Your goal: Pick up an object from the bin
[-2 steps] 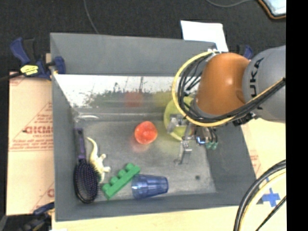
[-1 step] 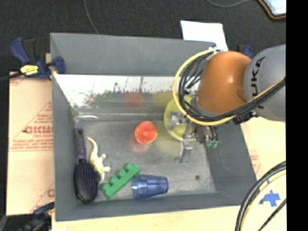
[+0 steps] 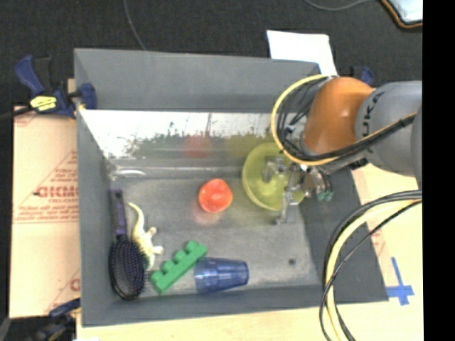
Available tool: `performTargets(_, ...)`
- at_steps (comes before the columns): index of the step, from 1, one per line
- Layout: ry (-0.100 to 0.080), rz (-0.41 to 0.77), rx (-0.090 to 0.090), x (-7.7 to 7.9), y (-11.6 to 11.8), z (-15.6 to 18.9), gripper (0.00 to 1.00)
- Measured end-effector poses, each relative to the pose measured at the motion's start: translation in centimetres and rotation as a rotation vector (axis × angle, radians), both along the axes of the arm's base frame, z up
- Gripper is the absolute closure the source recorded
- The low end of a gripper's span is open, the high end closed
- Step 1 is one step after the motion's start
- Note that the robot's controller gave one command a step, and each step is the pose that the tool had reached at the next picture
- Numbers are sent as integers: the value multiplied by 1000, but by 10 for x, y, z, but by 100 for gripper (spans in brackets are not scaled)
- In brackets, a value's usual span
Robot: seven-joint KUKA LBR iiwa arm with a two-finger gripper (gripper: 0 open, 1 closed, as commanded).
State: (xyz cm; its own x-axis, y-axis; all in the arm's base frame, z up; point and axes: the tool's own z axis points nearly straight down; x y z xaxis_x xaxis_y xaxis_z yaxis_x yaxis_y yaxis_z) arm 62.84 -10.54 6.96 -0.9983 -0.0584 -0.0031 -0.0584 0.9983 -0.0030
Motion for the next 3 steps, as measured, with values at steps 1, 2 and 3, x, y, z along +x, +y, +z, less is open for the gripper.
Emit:
performTargets(1, -16, -211, 7, -21, -7, 2, 0)
performTargets(2, 2, -6, 1, 0, 0, 3, 0)
performTargets(3, -15, -173, 4, -14, -7, 3, 0)
